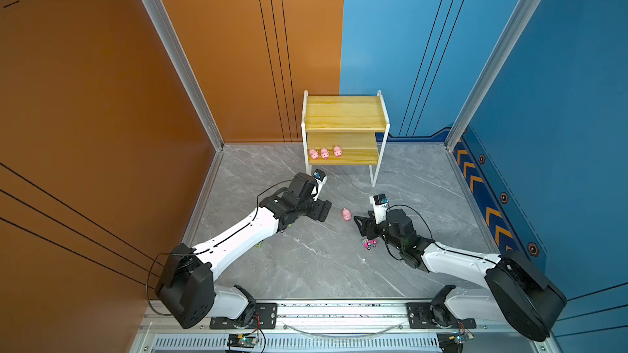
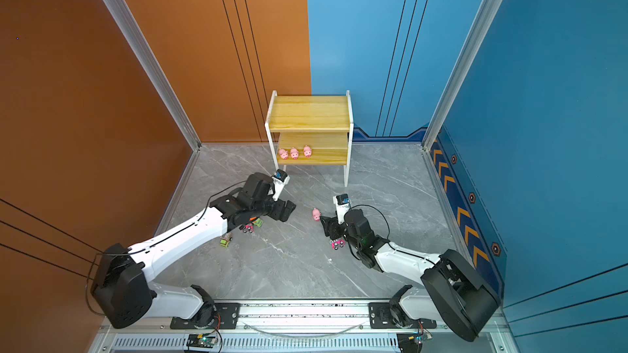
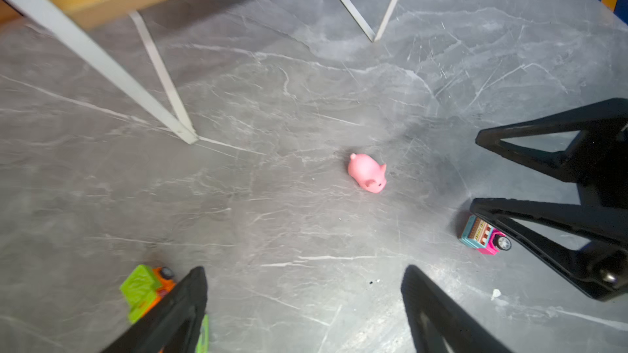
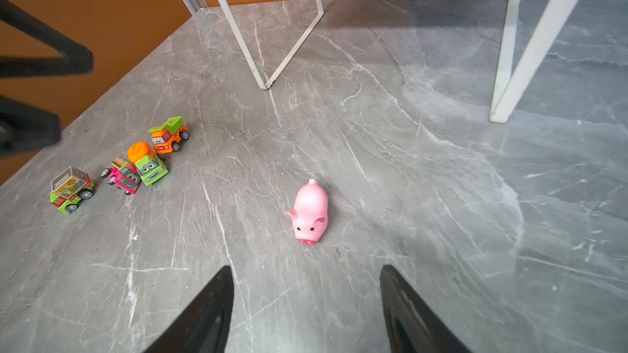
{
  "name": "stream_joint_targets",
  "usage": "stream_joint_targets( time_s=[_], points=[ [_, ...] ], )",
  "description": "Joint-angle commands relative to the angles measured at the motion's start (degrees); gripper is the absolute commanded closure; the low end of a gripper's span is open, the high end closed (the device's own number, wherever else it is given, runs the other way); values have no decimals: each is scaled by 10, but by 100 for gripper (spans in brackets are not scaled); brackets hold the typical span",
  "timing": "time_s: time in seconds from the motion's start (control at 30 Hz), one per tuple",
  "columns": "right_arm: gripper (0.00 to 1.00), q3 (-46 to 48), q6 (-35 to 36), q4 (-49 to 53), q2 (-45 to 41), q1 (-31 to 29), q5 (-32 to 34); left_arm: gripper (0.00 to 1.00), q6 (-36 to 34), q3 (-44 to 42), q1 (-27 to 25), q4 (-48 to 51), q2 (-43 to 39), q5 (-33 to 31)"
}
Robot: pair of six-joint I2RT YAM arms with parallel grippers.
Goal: Place and organize the plastic toys onto the shelf
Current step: 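Raise the left gripper away while the right gripper moves over the pink pig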
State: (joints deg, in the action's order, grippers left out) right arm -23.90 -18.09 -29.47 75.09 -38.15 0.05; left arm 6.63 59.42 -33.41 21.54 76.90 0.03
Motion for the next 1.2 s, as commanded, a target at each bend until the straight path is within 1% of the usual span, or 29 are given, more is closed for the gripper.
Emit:
stream_joint_targets(
  time_s=[0.0,0.03,0.1,0.2,0.27,0.37,0.43,0.53,0.8,1.0,1.17],
  points=[
    [31,-25,15,27,24,-17,56,1,30,39,52,98,-31,60],
    [31,-32,14,29,34,-36,65,2,27,52,68,118,-36,85],
    [32,-44,11,29,51,-50,80,2,15,63,85,137,-51,100],
    [33,-61,3,27,81,-70,96,2,3,74,99,132,-67,116],
    [33,-71,-5,25,102,-80,107,2,6,76,118,120,-74,139],
    [34,-80,-12,20,127,-89,127,1,16,60,153,105,-90,177],
    [35,-86,-14,20,142,-88,130,1,22,41,162,94,-107,173],
    [35,-98,-14,18,165,-87,135,2,31,13,165,71,-124,187],
    [36,-143,-4,34,224,-79,126,4,35,10,171,63,-135,193],
    [37,-150,-13,32,235,-67,130,4,41,7,178,56,-135,202],
    [37,-152,-16,37,245,-60,120,4,41,5,179,54,-136,204]
  ],
)
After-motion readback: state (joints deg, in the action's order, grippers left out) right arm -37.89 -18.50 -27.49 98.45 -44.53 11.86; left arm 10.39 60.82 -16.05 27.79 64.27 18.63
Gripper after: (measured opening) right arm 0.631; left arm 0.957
